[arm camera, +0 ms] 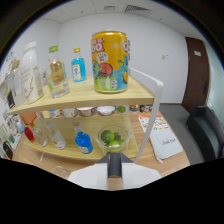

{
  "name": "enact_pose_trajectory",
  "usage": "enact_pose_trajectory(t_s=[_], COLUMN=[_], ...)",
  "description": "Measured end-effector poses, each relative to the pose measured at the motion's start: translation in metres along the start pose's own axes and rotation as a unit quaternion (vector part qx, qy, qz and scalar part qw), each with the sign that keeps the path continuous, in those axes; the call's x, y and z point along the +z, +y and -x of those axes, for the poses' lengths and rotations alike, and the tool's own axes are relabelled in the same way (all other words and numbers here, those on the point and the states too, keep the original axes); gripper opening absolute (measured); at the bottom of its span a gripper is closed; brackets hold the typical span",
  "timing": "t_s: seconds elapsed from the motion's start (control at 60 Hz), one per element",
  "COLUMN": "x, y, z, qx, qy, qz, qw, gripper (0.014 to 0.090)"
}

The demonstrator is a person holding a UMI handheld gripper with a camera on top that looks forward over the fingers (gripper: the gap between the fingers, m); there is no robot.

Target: Make me a cup of Mojito.

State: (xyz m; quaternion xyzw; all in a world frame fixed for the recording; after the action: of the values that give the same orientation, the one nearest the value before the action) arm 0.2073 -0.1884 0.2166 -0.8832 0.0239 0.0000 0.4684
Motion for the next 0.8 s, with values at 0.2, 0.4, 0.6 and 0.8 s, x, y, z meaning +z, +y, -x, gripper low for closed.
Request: enact_pose_trajectory(t_s=[0.2, 0.4, 0.6, 0.8], x=[-0.034, -0.039, -0.034, -0.037], y=[0.018, 0.06, 0.071, 0.043], z=[0.035, 0.073, 0.08, 0.085], qx=[0.012, -0.022, -0.139, -0.374], qy=[-0.015, -0.016, 0.04, 0.11], qz=[-0.01, 0.009, -0.01, -0.078], qw=[1.0, 1.0, 0.989, 0.918], gripper=[0.0154, 0.0153, 0.0153, 0.0153])
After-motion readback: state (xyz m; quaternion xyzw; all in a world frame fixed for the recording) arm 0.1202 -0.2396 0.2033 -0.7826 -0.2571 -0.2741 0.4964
